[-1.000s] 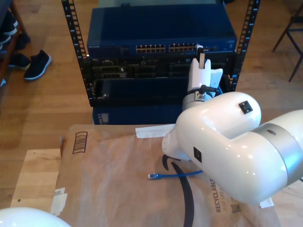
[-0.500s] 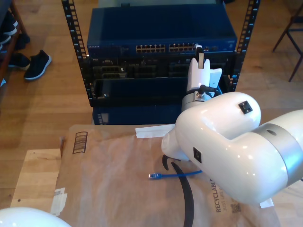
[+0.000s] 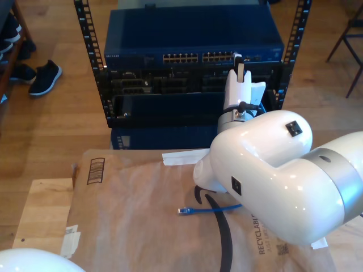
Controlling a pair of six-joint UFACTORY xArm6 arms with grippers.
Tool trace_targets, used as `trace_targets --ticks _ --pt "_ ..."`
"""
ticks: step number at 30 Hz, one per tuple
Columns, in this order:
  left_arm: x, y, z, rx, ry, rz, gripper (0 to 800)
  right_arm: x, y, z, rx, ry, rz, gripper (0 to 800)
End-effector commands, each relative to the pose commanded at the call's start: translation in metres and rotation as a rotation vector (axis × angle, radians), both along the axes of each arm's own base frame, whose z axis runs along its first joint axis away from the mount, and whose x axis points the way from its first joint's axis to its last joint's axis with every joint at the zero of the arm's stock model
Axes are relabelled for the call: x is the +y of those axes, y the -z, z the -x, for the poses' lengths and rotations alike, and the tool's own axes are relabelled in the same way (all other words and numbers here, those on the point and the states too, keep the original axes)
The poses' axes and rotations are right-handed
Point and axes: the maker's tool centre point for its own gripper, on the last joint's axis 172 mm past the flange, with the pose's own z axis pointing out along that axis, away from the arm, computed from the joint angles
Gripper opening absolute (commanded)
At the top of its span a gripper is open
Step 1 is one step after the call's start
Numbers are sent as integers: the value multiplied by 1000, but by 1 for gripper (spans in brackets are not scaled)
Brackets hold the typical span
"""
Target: Grab the cable and plug it in
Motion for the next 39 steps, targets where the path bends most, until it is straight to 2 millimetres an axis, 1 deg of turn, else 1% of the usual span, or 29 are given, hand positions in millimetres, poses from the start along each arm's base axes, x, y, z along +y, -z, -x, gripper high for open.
trace_targets --ticks 7,26,39 --pt "0 0 0 0 0 0 800 -2 5 -2 12 3 -2 0" --pt "0 0 0 0 0 0 800 0 0 -1 5 0 -4 0" --pt "0 0 0 0 0 0 800 -2 5 -4 17 2 -5 0"
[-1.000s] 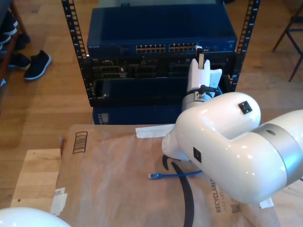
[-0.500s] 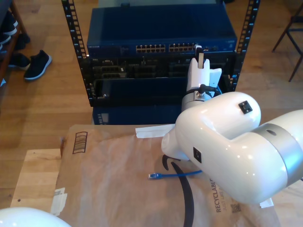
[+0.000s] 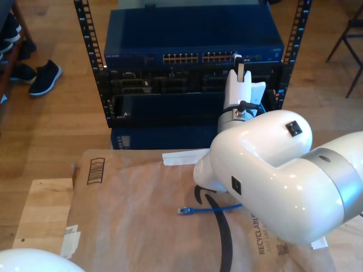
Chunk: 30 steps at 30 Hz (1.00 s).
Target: Grab the cable and plug it in
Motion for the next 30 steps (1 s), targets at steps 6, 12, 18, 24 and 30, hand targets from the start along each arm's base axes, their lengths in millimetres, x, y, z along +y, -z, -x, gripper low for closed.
trace_targets --ticks 6,12,18,24,30 --pt "0 0 0 0 0 0 800 0 -2 0 -3 0 -1 0" --pt "0 0 0 0 0 0 800 2 -4 0 -5 -3 -3 0" --pt "0 0 0 0 0 0 800 3 -5 0 -8 -5 -4 0" --pt "0 0 0 0 2 0 800 5 -10 -3 -19 -5 -10 0" --pt "0 0 0 0 0 0 800 4 -7 -3 -13 -4 -9 0"
